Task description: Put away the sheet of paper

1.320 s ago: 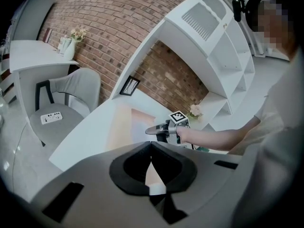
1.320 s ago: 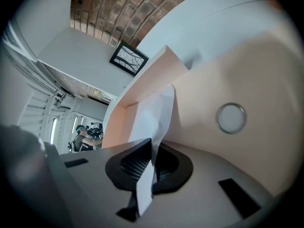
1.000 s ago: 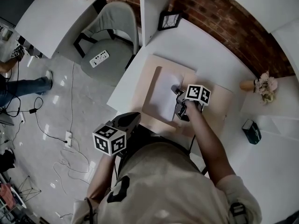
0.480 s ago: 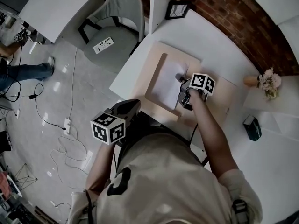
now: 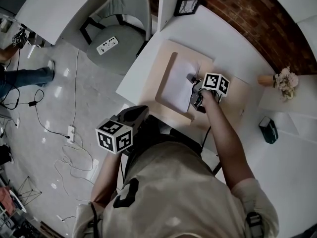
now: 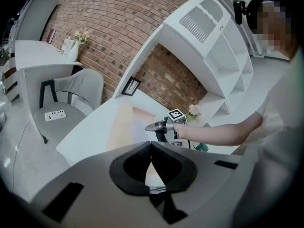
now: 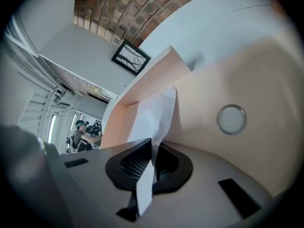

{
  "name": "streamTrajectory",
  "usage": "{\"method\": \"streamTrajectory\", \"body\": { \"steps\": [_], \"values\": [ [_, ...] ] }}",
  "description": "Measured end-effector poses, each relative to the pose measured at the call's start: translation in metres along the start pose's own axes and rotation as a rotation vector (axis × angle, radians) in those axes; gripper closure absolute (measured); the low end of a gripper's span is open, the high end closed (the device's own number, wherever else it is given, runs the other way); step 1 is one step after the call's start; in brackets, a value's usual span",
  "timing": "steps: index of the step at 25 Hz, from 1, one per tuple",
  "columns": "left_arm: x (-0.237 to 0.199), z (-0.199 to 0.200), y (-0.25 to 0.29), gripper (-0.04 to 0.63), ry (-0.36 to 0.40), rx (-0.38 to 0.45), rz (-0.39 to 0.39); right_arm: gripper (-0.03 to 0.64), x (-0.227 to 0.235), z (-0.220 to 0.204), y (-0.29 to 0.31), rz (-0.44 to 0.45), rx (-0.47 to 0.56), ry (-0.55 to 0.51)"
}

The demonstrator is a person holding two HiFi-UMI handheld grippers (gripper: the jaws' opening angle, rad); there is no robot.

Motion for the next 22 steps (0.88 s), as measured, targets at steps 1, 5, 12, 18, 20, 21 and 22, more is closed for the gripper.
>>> {"method": "streamTrajectory", "body": {
  "steps": [1,5,12,18,20,21,22],
  "values": [
    [-0.0006,-0.0003,-0.0004,0.578,0.002,-0.003,-0.003,0.591,0.0002,-0.0001,-0.0002,-0.003,0.001,-0.003],
    [-0.0029,0.0011,-0.0013,0.578,0.014,-0.011,-0.013,0.591,-0.0001,0.0004,-0.0001,-0.015,0.007,-0.014],
    [-0.0036,0.0033,0.0000,0.578,0.028,-0.019,-0.026,0.591,0.0006,-0.0001,0.0001,-0.020,0.008,-0.020],
    [-0.0027,0.0037,0.0034,0.578,0.028,-0.020,-0.031,0.591,0.0004,-0.0003,0.0001,-0.018,0.008,-0.020],
    [-0.0019,0.0031,0.0043,0.578,0.025,-0.021,-0.030,0.590,0.0002,-0.0003,-0.0001,-0.018,0.007,-0.023],
    [-0.0014,0.0025,0.0047,0.578,0.023,-0.022,-0.030,0.590,0.0002,-0.0003,-0.0003,-0.019,0.006,-0.026],
    [-0.0010,0.0020,0.0050,0.578,0.022,-0.023,-0.030,0.589,0.0001,-0.0003,-0.0003,-0.020,0.006,-0.029]
  ]
}}
Point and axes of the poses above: the fingertips, and each gripper's own axes: y forward along the fingers, x to its right, z out of its top, the point moved 2 cm from there along -y, backward along the fingers, and after that the axes turned 1 degree about x, right-handed, at the moved point
